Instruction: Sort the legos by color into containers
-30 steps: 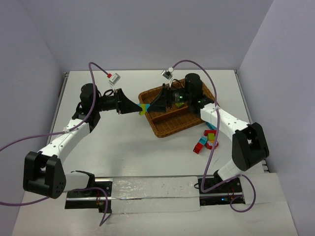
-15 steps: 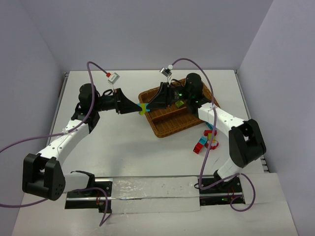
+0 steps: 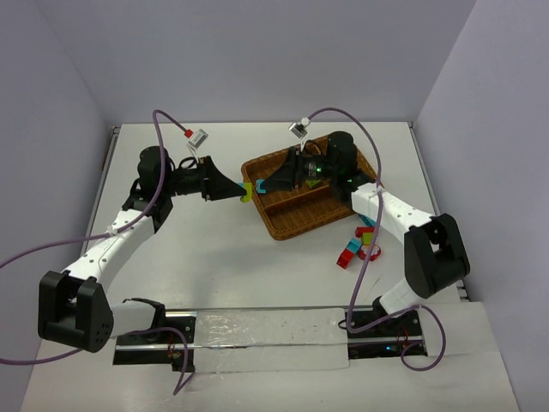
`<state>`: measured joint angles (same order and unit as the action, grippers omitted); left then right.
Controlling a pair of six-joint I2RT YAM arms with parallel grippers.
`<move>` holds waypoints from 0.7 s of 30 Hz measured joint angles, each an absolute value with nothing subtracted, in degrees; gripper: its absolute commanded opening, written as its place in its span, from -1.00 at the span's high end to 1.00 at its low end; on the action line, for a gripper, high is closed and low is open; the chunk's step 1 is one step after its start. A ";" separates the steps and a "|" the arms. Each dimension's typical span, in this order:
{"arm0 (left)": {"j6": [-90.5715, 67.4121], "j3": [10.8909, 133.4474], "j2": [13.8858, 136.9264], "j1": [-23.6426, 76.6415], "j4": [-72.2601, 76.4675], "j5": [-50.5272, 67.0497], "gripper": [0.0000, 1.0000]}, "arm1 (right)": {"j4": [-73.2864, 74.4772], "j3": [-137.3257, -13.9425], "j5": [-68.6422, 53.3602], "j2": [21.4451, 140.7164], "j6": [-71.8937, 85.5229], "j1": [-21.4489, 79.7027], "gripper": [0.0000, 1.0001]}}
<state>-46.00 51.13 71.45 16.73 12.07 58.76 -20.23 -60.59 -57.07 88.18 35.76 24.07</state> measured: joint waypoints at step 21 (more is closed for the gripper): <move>-45.78 51.90 70.50 16.71 10.35 54.74 0.99 | 14.22 -60.76 -6.45 85.34 22.87 23.33 0.90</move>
